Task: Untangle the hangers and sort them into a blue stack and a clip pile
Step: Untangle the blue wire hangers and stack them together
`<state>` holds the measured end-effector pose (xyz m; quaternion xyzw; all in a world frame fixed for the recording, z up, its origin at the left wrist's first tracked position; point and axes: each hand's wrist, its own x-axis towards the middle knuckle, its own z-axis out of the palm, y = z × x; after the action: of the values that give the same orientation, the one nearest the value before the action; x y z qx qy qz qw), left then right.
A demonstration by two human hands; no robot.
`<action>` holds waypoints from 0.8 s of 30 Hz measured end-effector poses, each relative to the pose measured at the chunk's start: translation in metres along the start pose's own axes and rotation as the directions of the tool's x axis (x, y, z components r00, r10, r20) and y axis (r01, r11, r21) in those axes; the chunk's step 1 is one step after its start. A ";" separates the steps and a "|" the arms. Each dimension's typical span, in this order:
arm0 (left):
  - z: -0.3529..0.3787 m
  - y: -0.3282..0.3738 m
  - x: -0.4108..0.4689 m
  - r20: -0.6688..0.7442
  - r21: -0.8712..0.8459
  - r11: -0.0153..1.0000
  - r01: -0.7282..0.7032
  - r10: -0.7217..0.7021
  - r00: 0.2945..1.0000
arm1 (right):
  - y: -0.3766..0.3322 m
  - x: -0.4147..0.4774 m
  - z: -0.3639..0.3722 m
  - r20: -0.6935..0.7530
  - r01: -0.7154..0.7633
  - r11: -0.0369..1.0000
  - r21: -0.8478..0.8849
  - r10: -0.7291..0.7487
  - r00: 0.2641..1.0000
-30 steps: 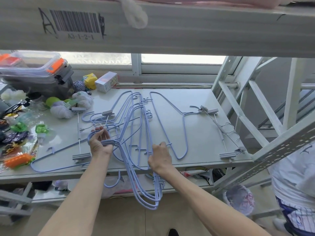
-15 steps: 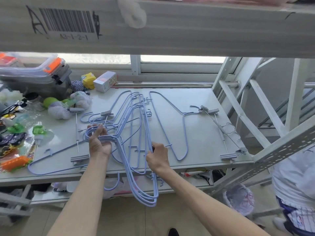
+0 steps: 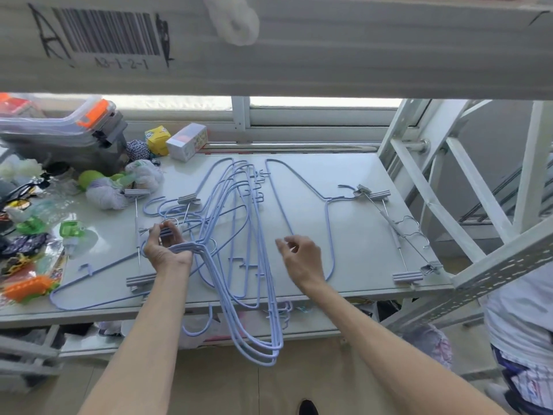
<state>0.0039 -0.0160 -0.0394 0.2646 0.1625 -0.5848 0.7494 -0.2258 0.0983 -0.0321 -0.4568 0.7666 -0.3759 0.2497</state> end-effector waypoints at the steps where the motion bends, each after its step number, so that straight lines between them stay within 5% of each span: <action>1: 0.000 0.001 0.000 -0.004 0.001 1.000 0.000 0.000 1.000 | 0.004 0.010 -0.006 -0.081 -0.047 0.999 -0.016 0.045 0.996; 6: 0.000 0.003 -0.003 0.000 0.001 1.000 0.006 -0.006 1.000 | 0.026 0.041 -0.033 -0.111 -0.290 0.890 -0.352 0.268 0.957; 10: -0.002 0.006 0.000 0.011 -0.018 1.000 0.019 -0.018 1.000 | 0.026 0.040 -0.031 -0.020 -0.270 0.806 -0.527 0.306 0.952; 16: 0.001 0.007 -0.003 -0.030 0.003 1.000 0.012 -0.012 0.999 | 0.016 0.043 -0.026 0.068 -0.431 0.813 -0.393 0.493 0.867; 24: 0.002 0.006 -0.008 -0.029 -0.007 1.000 -0.003 0.003 1.000 | 0.024 0.038 -0.033 0.192 -0.463 0.872 -0.160 0.488 0.852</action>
<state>0.0072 -0.0096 -0.0319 0.2707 0.1750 -0.5791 0.7489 -0.2798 0.0831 -0.0338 -0.3054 0.8413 -0.2059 0.3956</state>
